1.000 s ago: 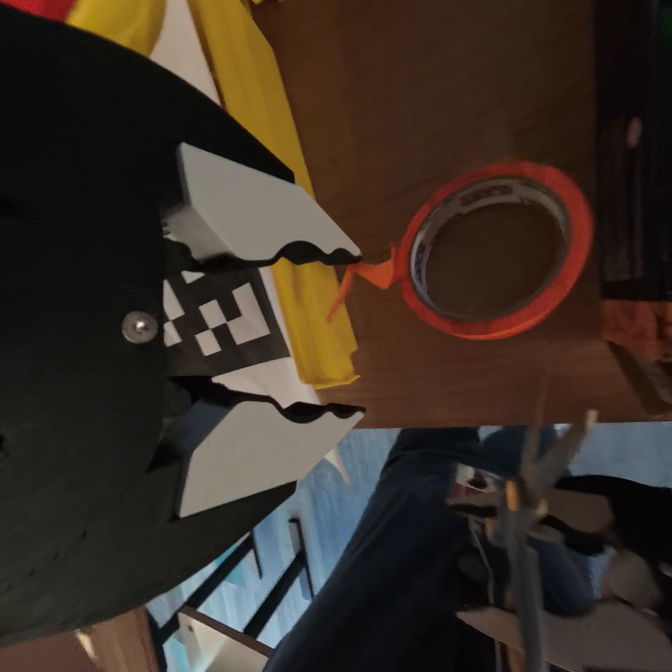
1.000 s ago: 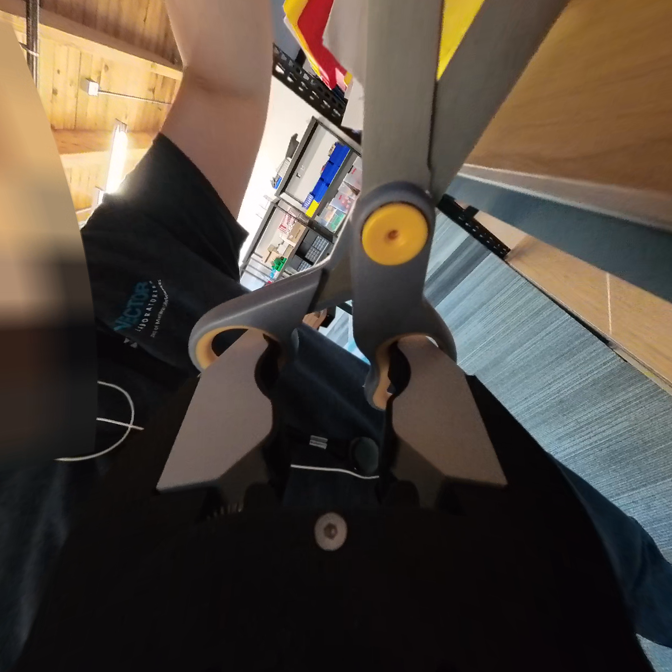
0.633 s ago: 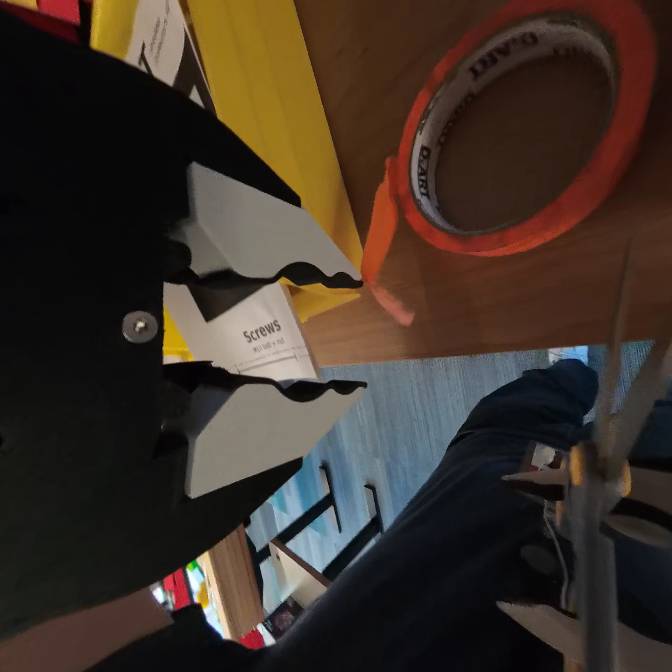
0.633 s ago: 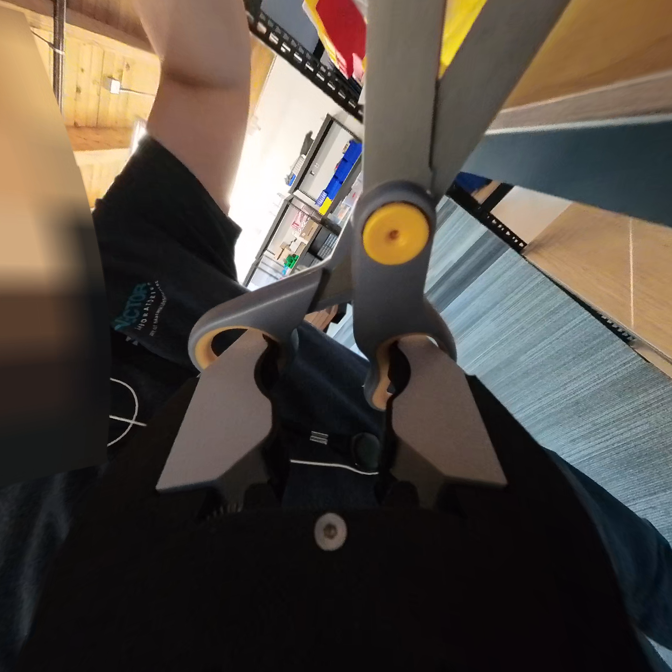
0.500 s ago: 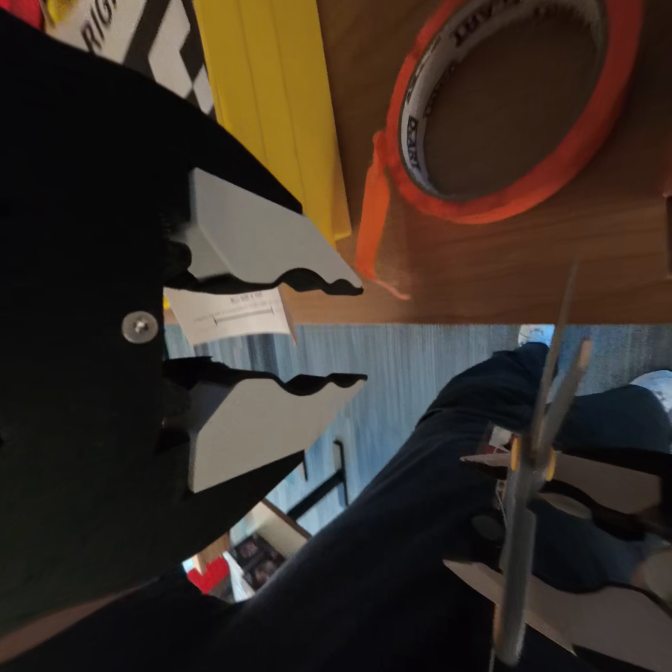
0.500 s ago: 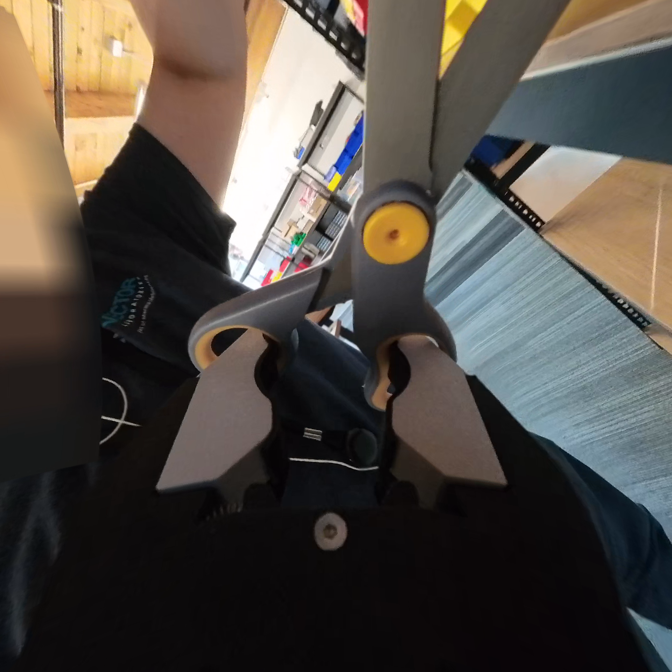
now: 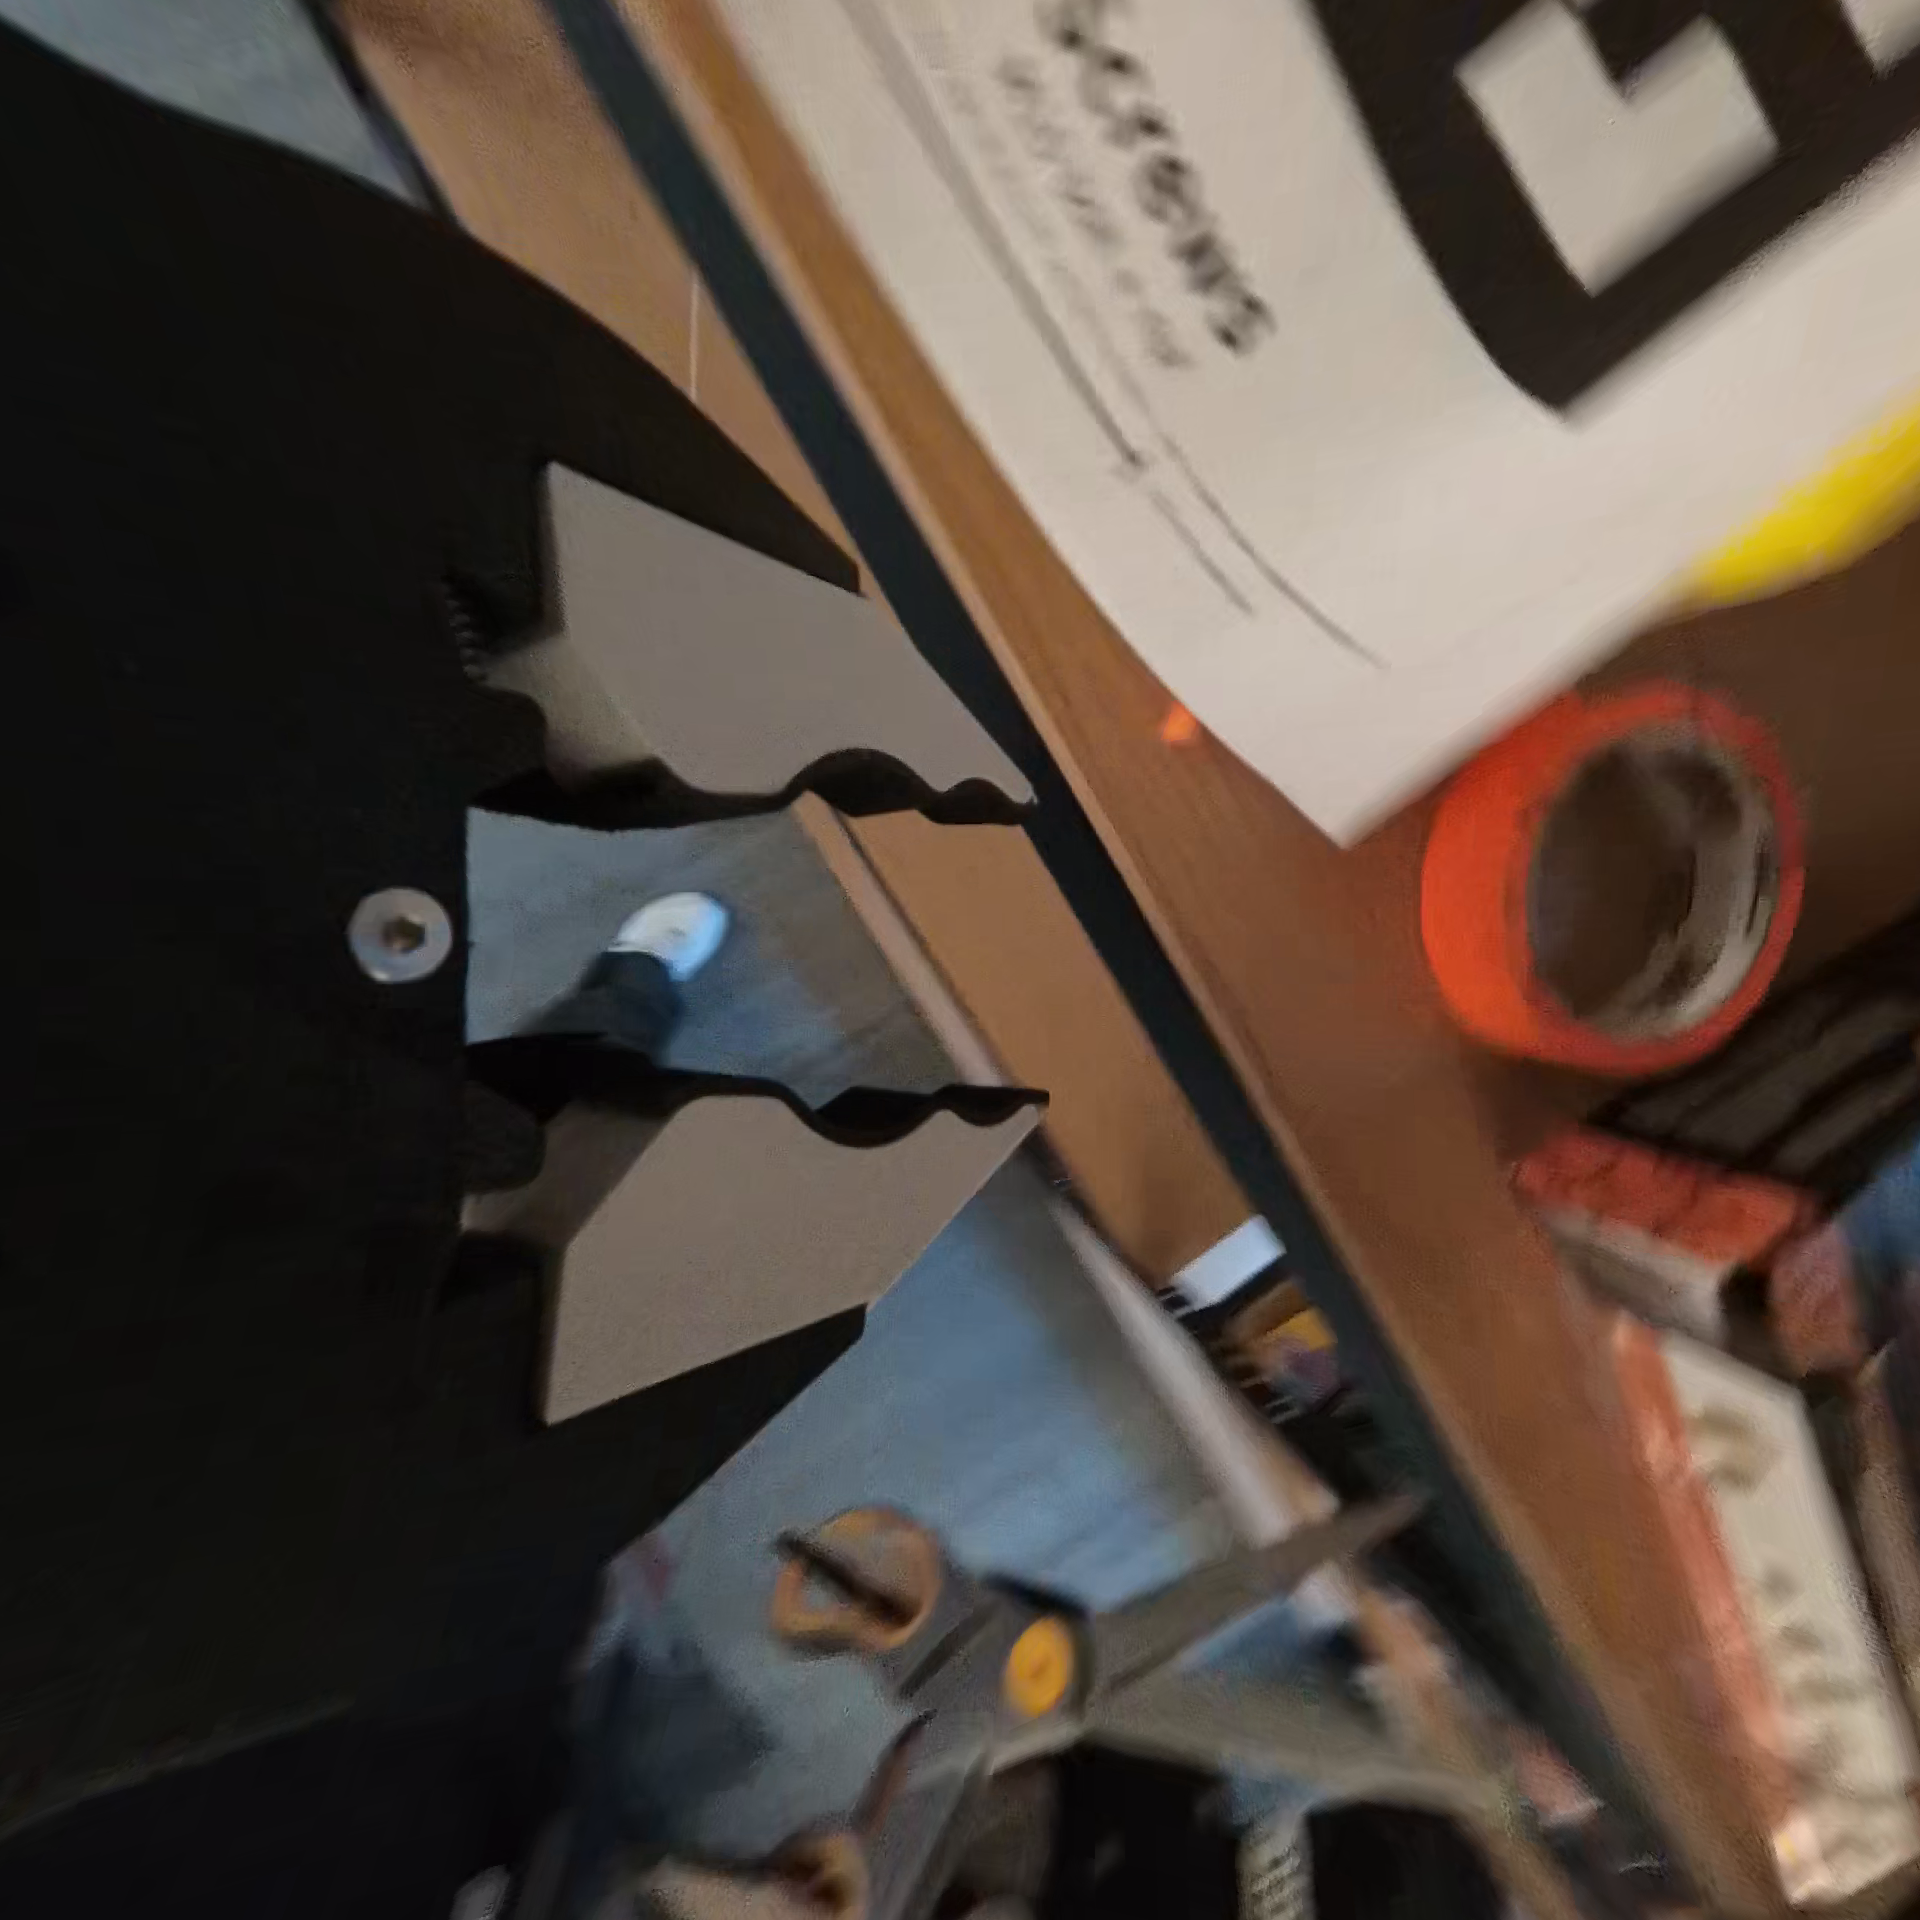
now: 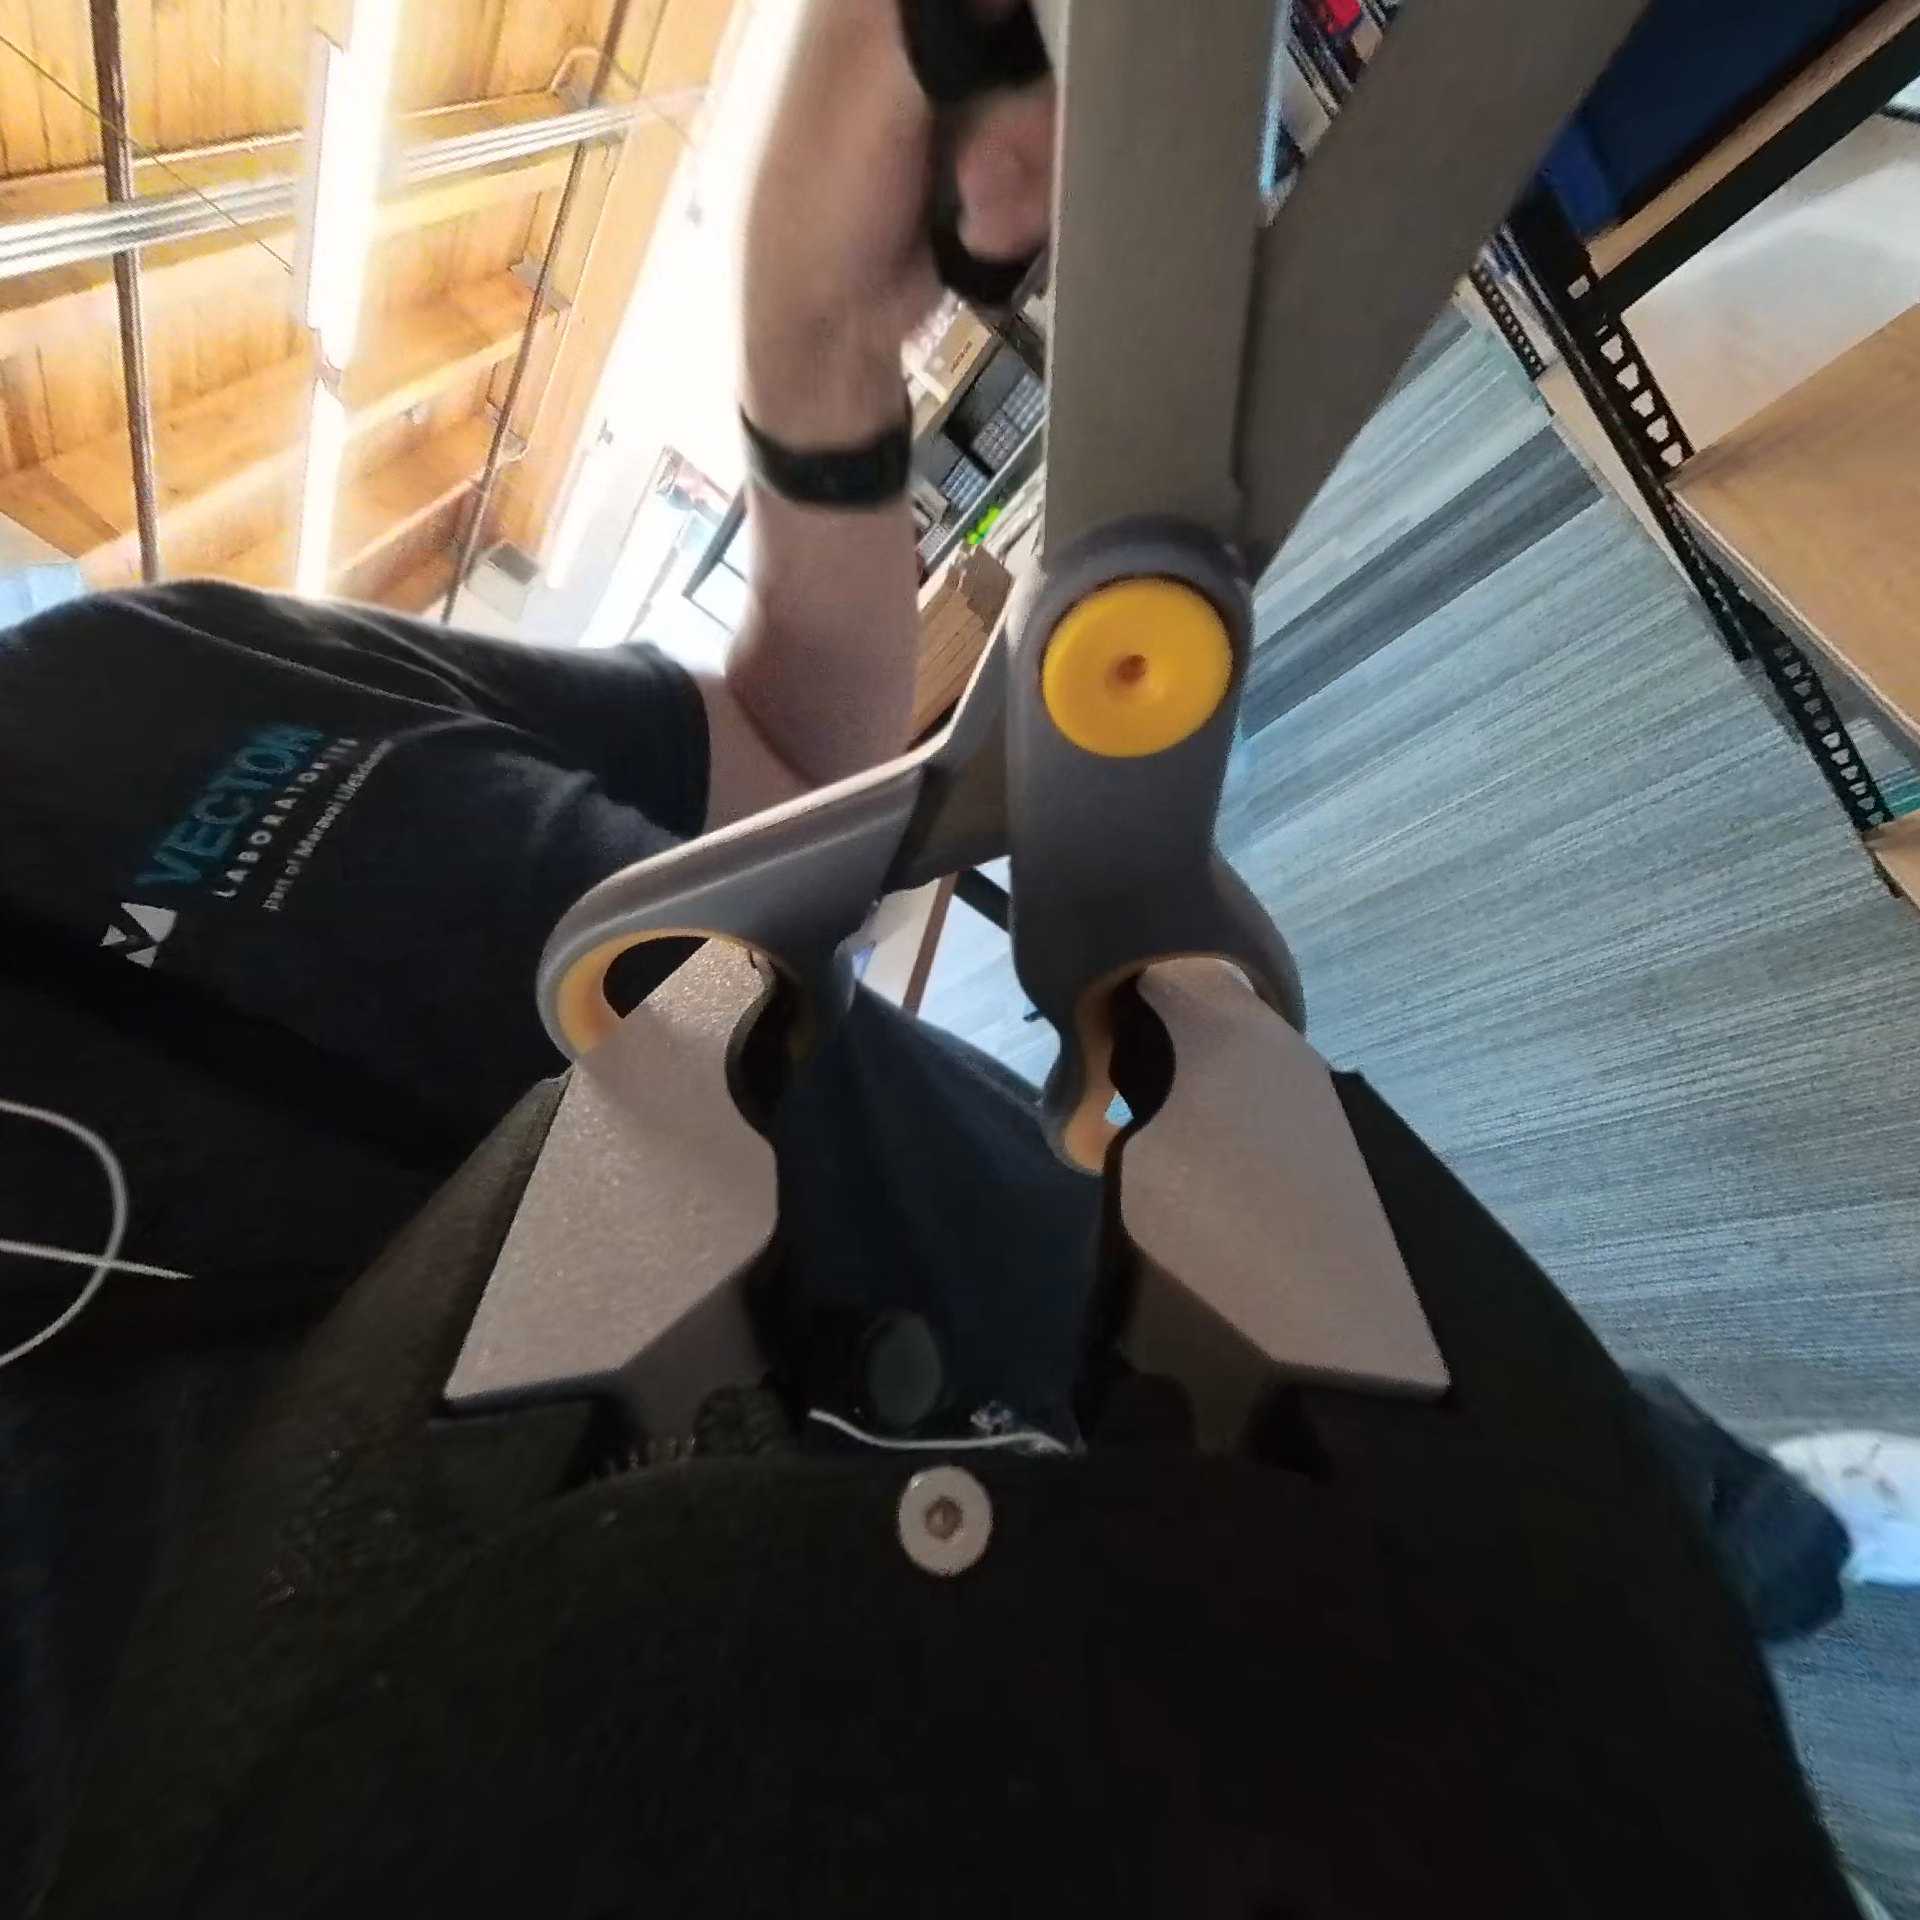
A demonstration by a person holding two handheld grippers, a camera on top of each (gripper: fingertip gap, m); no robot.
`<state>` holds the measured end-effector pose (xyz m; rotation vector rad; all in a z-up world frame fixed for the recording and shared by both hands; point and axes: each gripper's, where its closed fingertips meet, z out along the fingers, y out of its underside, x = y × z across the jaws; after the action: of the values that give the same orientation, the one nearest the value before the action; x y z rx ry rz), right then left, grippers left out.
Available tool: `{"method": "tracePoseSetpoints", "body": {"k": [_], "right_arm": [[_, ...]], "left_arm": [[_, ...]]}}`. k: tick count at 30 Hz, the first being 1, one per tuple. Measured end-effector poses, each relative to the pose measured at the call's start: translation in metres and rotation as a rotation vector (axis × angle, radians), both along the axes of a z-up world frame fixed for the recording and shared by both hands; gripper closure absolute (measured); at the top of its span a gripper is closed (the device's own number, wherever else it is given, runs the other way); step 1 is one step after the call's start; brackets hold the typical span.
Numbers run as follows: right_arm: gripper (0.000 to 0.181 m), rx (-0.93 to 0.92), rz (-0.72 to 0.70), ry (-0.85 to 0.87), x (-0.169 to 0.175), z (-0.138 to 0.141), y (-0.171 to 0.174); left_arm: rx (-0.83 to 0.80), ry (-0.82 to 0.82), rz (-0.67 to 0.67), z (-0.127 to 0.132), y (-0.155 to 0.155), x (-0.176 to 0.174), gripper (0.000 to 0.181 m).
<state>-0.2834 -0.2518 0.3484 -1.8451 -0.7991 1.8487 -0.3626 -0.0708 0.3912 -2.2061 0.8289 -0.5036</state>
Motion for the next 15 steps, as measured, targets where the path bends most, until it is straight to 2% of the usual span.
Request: {"method": "tracePoseSetpoints", "body": {"k": [1, 3, 5, 7, 9, 12, 14, 15], "right_arm": [[0.123, 0.009, -0.003, 0.013, 0.001, 0.002, 0.001], [0.123, 0.022, 0.009, 0.034, -0.001, 0.006, 0.002], [0.122, 0.067, 0.016, 0.012, -0.007, 0.005, 0.007], [0.122, 0.117, 0.001, -0.016, -0.015, 0.003, 0.016], [0.122, 0.118, -0.003, 0.014, -0.024, 0.009, 0.022], [0.122, 0.099, 0.004, 0.086, -0.033, 0.019, 0.028], [0.122, 0.118, 0.005, 0.054, -0.037, 0.014, 0.032], [0.122, 0.127, 0.002, 0.026, -0.038, 0.01, 0.034]], "left_arm": [[0.057, -0.051, 0.098, -0.005, 0.008, -0.009, 0.127], [0.172, -0.16, 0.234, -0.006, 0.023, -0.019, 0.128], [0.281, -0.232, 0.272, 0.0, 0.033, -0.014, 0.132], [0.354, -0.19, 0.275, -0.002, 0.044, -0.009, 0.138], [0.372, -0.124, 0.275, -0.011, 0.056, -0.004, 0.137], [0.31, -0.161, 0.248, -0.023, 0.068, 0.014, 0.138], [0.301, -0.149, 0.261, -0.027, 0.077, 0.017, 0.142], [0.333, -0.137, 0.273, -0.025, 0.08, 0.015, 0.155]]}}
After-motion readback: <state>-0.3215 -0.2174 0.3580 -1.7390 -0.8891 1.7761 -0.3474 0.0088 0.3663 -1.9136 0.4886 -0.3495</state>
